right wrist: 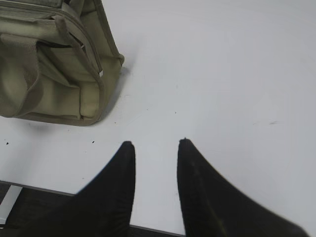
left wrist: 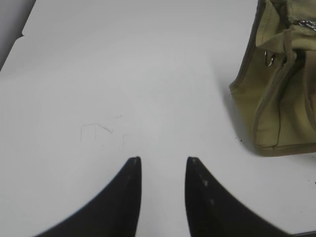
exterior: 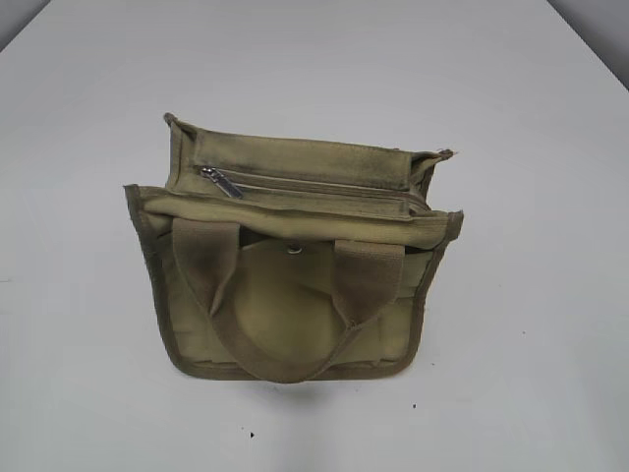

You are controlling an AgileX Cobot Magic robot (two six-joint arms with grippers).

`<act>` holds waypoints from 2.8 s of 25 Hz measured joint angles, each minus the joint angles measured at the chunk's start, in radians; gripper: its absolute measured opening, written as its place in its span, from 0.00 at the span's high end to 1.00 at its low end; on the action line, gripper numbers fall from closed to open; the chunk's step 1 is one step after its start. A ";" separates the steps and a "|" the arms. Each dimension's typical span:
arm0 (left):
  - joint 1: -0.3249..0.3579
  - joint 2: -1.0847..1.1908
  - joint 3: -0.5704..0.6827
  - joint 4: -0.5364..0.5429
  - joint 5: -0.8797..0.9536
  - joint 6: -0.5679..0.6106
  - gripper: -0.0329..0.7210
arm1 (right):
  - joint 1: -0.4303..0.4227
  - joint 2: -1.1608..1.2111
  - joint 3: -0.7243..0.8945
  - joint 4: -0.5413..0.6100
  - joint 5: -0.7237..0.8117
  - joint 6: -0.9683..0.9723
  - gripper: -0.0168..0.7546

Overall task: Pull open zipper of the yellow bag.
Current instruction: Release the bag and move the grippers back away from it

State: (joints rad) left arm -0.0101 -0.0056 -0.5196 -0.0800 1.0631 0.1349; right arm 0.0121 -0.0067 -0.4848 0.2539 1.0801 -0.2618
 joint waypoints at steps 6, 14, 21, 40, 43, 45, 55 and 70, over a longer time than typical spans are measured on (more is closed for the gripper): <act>0.000 0.000 0.000 0.000 0.000 0.000 0.64 | 0.000 0.000 0.000 0.000 0.000 0.000 0.67; 0.000 0.000 0.000 0.000 0.000 0.000 0.64 | 0.000 0.000 0.000 0.000 0.000 0.000 0.67; 0.000 0.000 0.000 0.000 0.000 0.000 0.64 | 0.000 0.000 0.000 0.000 0.000 0.000 0.67; 0.000 0.480 -0.056 -0.484 -0.253 0.033 0.64 | 0.001 0.152 0.000 0.036 -0.011 0.000 0.67; 0.000 0.669 -0.108 -0.658 -0.274 0.148 0.64 | 0.052 0.237 -0.004 0.041 -0.031 -0.007 0.67; 0.000 0.792 -0.151 -0.766 -0.271 0.183 0.64 | 0.090 0.284 -0.016 0.041 -0.066 -0.026 0.67; -0.158 1.220 -0.335 -0.906 -0.232 0.250 0.64 | 0.150 0.654 -0.175 0.140 -0.258 -0.256 0.54; -0.286 1.526 -0.533 -0.869 -0.292 0.252 0.56 | 0.430 1.236 -0.558 0.160 -0.292 -0.384 0.47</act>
State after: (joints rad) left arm -0.2960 1.5207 -1.0522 -0.9486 0.7715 0.3868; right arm 0.4417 1.2290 -1.0426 0.4135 0.7880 -0.6456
